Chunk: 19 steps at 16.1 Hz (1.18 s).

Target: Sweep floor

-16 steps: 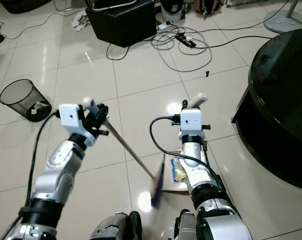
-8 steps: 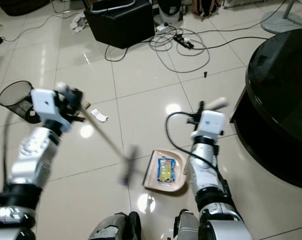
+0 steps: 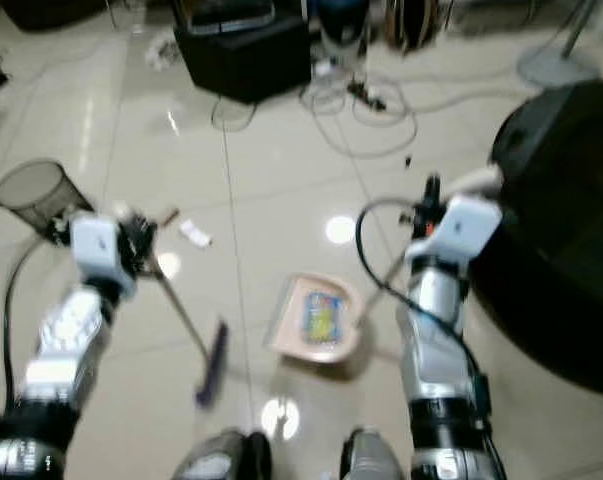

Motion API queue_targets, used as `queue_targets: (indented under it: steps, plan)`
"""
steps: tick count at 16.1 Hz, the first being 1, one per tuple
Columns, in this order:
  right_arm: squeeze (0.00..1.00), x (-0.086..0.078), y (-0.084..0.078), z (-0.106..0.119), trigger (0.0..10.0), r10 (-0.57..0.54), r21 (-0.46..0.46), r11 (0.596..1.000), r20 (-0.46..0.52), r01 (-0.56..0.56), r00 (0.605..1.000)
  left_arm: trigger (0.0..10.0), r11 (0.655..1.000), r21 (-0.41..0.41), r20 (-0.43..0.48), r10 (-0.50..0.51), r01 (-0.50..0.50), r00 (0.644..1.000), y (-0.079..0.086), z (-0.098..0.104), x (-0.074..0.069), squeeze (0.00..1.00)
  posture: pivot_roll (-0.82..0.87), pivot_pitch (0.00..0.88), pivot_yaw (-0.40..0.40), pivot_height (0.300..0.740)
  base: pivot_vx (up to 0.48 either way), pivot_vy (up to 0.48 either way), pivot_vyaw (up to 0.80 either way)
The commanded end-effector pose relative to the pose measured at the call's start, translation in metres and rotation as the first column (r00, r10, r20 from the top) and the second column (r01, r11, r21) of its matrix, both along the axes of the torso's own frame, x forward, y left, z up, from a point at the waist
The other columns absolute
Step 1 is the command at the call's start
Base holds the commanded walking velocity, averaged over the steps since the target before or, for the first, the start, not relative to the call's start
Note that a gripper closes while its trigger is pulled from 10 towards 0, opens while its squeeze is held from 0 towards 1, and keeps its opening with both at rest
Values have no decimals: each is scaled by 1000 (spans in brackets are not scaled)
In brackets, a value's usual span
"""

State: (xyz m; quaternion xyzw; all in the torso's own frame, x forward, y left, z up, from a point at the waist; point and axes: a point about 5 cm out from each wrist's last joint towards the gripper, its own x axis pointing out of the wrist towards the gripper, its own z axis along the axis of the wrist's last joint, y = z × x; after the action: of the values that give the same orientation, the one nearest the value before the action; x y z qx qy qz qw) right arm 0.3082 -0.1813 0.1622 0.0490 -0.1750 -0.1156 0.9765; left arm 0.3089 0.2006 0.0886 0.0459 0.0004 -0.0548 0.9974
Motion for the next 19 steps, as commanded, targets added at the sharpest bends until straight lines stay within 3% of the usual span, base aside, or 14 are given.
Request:
queue_targets:
  steps: [1, 3, 5, 8, 15, 19]
  plan:
    - [0, -1, 12, 29, 10000, 74, 1, 997, 74, -74, 995, 10000, 996, 93, 69, 5, -11, 998, 6, 8, -7, 0, 14, 80, 110, 740, 0, 0, 800]
    - [0, -4, 16, 49, 10000, 103, -7, 995, 93, -103, 990, 10000, 988, 153, 73, 7, -18, 997, 7, 0, -18, 0, 5, 67, 111, 740, 0, 0, 800]
    - [0, -6, 15, 70, 10000, 131, 15, 991, 96, -133, 987, 10000, 994, 79, 71, 67, -73, 995, 10, 2, -24, 0, 9, 53, 109, 740, 0, 0, 800]
    - [0, -1, 13, 89, 10000, 162, 68, 983, 123, -171, 979, 10000, 993, 43, 118, 104, -110, 987, 10, 9, -30, 0, 15, 35, 98, 740, 0, 0, 800]
    - [0, 2, 6, 93, 10000, 149, 102, 982, 109, -160, 983, 10000, 999, 45, 167, -3, -5, 986, -6, 26, -19, 0, 25, 0, 111, 740, 155, 0, 800]
    - [0, 4, -3, 95, 10000, 113, 135, 982, 124, -129, 986, 10000, 998, 67, 157, -12, 1, 988, -4, 27, -11, 0, 26, 3, 112, 740, 331, 0, 0]
